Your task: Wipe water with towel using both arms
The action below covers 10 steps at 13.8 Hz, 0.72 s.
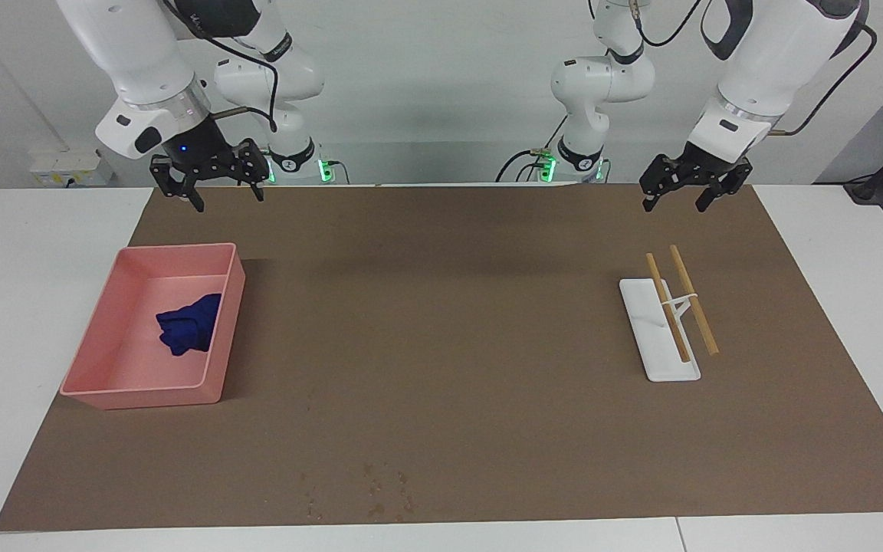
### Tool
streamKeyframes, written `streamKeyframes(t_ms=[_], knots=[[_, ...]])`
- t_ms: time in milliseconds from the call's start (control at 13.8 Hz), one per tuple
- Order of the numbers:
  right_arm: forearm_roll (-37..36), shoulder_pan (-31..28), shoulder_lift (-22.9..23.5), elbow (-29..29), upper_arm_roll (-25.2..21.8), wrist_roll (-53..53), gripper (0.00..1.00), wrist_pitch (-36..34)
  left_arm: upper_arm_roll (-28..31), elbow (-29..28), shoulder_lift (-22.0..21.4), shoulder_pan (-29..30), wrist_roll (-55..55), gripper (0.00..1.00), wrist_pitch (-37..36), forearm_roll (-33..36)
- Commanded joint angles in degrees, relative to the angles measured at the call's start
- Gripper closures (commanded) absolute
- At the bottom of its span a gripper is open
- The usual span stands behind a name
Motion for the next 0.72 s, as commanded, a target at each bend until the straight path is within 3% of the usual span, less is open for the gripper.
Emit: streamKeyframes(t_ms=[0, 651], knots=[[1.15, -2.39, 1.0, 1.55, 0.84, 1.81, 0.0, -1.44, 0.6, 0.4, -0.13, -0.68, 0.5, 0.0, -1.04, 1.25], [0.18, -3.27, 1.27, 1.9, 1.01, 3.48, 0.0, 1.11, 0.6, 0.4, -0.13, -0.68, 0.58, 0.0, -1.04, 1.25]])
